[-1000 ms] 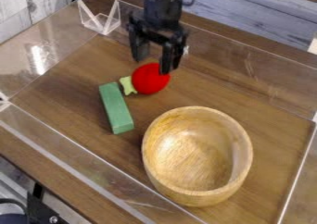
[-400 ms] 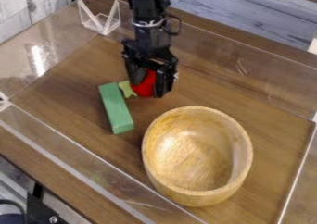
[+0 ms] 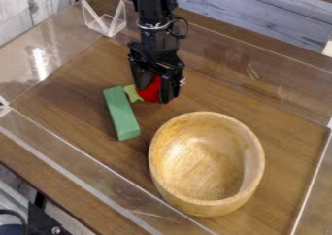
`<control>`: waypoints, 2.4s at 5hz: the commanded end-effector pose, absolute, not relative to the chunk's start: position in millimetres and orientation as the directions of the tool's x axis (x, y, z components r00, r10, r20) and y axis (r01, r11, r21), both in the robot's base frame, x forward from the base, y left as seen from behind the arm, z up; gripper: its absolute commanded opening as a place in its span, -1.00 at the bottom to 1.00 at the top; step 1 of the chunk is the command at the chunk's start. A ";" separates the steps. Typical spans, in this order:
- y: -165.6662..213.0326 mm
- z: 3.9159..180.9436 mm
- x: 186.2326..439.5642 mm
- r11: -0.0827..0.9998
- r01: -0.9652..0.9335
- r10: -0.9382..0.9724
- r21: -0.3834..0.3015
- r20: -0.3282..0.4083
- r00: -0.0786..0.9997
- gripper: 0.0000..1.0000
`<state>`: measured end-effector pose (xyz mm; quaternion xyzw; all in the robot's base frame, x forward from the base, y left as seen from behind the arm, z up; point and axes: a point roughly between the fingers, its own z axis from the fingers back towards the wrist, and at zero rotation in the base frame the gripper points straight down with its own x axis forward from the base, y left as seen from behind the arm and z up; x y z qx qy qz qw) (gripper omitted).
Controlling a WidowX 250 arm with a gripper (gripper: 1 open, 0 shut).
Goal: Move the red object to the right side of the table
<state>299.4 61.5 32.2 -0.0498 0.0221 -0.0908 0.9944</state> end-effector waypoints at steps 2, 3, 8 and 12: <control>75.3 72.0 307.8 0.965 0.236 -0.236 -0.113 0.012 0.972 1.00; 72.2 69.8 304.1 0.967 0.224 -0.221 -0.125 0.041 0.974 1.00; 33.1 46.4 311.1 0.975 0.176 -0.166 -0.136 0.084 0.983 1.00; -62.4 100.7 356.5 0.945 0.313 -0.304 -0.092 0.101 0.947 -1.00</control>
